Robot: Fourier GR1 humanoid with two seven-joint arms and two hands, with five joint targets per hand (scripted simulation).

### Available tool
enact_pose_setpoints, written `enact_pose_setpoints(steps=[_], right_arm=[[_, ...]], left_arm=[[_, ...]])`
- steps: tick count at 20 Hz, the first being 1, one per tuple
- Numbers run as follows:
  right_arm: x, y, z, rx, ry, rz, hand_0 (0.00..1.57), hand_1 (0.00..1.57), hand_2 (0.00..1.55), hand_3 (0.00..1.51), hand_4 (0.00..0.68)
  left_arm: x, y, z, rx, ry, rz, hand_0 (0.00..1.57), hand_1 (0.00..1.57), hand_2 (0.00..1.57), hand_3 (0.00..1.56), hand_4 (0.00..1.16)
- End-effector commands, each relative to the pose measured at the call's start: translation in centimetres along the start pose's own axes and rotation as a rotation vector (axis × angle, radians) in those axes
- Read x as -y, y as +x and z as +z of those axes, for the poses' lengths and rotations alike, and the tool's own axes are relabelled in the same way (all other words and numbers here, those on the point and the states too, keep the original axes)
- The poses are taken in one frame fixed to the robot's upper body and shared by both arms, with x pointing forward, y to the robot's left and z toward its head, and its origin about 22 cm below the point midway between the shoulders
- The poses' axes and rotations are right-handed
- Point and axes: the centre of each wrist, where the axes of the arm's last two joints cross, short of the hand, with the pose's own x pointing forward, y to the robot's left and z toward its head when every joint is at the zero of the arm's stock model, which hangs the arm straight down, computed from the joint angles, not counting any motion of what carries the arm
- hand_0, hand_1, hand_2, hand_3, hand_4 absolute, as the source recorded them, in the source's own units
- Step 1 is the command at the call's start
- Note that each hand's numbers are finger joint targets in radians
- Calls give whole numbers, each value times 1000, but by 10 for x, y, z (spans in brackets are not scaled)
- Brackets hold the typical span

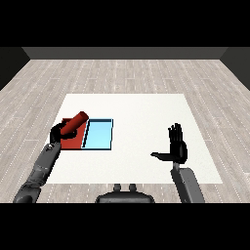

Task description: Pick the red can and put it in the red box

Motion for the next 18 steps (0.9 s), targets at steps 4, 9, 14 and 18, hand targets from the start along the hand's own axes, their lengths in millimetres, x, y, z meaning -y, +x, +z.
enact_pose_setpoints(steps=[4,9,14,18], right_arm=[[-3,-11,-17,5,-17,42,0,0,0,0,0],[5,-29,-8,-2,-10,42,0,0,0,0,0],[-2,-34,-25,20,18,21,0,0,0,0,0],[-6,-39,-17,30,-16,11,0,0,0,0,0]], left_arm=[[-8,-40,-8,-253,-25,-174,632,632,598,0,771],[4,-57,2,-327,-123,-218,1119,1119,1044,0,647],[5,-64,6,-359,-255,-307,0,0,0,0,0],[2,-47,-7,-285,-94,-106,0,0,0,0,0]])
